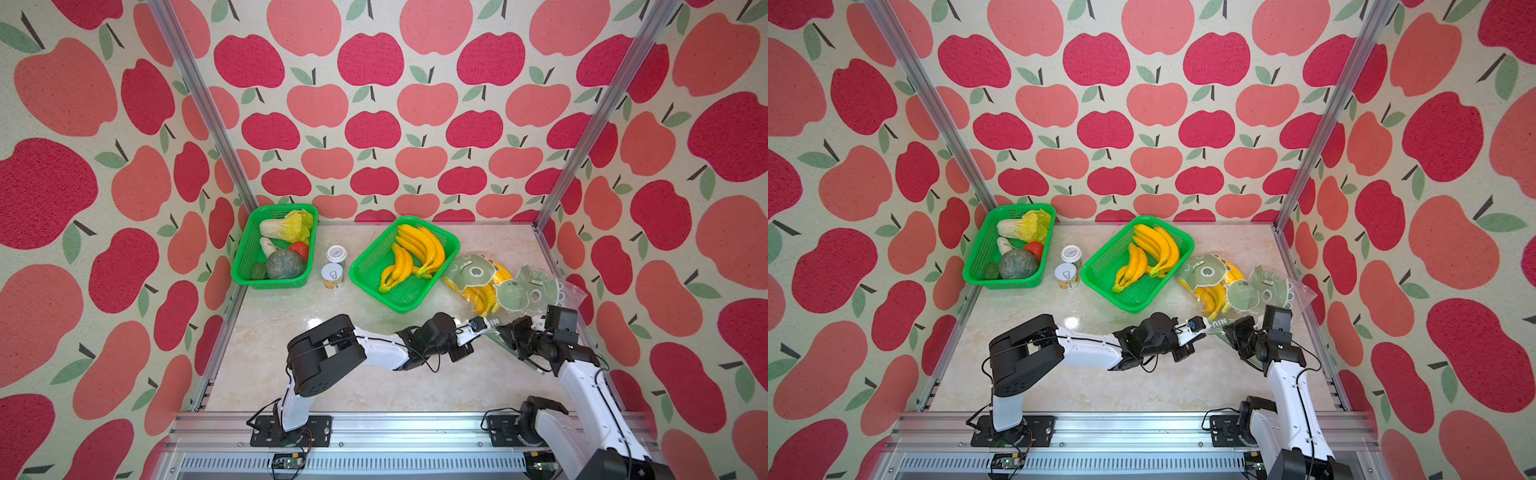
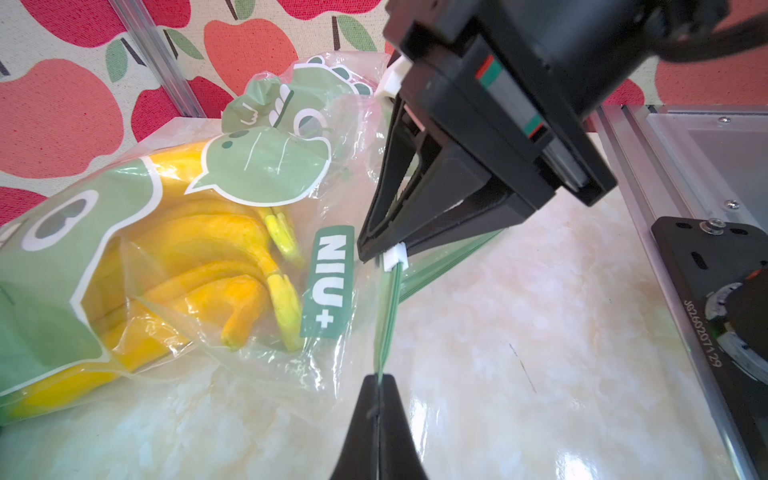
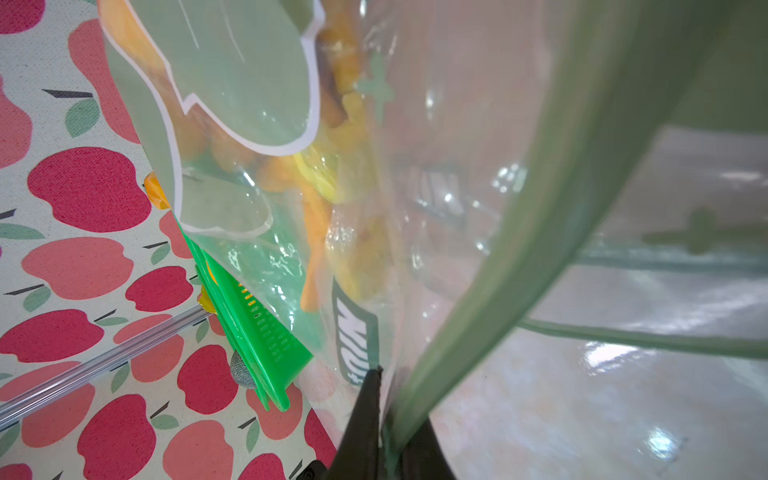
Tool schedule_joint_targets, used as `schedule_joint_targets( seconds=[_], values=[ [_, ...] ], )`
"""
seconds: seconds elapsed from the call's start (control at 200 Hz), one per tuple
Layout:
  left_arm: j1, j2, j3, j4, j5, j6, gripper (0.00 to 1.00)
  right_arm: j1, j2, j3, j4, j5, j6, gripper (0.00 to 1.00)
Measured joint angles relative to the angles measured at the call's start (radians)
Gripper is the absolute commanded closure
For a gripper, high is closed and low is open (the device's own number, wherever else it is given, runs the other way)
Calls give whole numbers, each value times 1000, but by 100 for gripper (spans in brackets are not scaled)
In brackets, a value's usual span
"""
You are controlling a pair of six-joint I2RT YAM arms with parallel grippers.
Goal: Open the zip-top bag and take out the banana
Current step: Unzip the zipper on the zipper food storage bag.
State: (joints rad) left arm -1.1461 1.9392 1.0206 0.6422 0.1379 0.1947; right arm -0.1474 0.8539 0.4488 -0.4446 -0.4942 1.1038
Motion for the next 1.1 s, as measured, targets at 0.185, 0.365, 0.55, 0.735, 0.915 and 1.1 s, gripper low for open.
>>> schedule_joint_targets(
  seconds=[0.185,0.365,0.55,0.735,0.915,1.1],
  values=[
    [0,-37,-45,7,0,-18,100,-51,26,0,-10,-62,-43,95],
    [27,-101,-124,-21,-32,-23,100,-177,35,18,14,68,-91,95],
    [56,-148,-177,-37,-60,-26,100,-267,46,34,36,116,-128,96],
    [48,-153,-163,-74,-46,-20,88,-249,26,37,41,112,-127,96],
    [20,-124,-56,-84,-9,2,60,-130,-21,36,47,111,-92,96],
    [-4,-66,49,-95,48,42,53,-66,-74,23,47,114,-53,96]
  ],
)
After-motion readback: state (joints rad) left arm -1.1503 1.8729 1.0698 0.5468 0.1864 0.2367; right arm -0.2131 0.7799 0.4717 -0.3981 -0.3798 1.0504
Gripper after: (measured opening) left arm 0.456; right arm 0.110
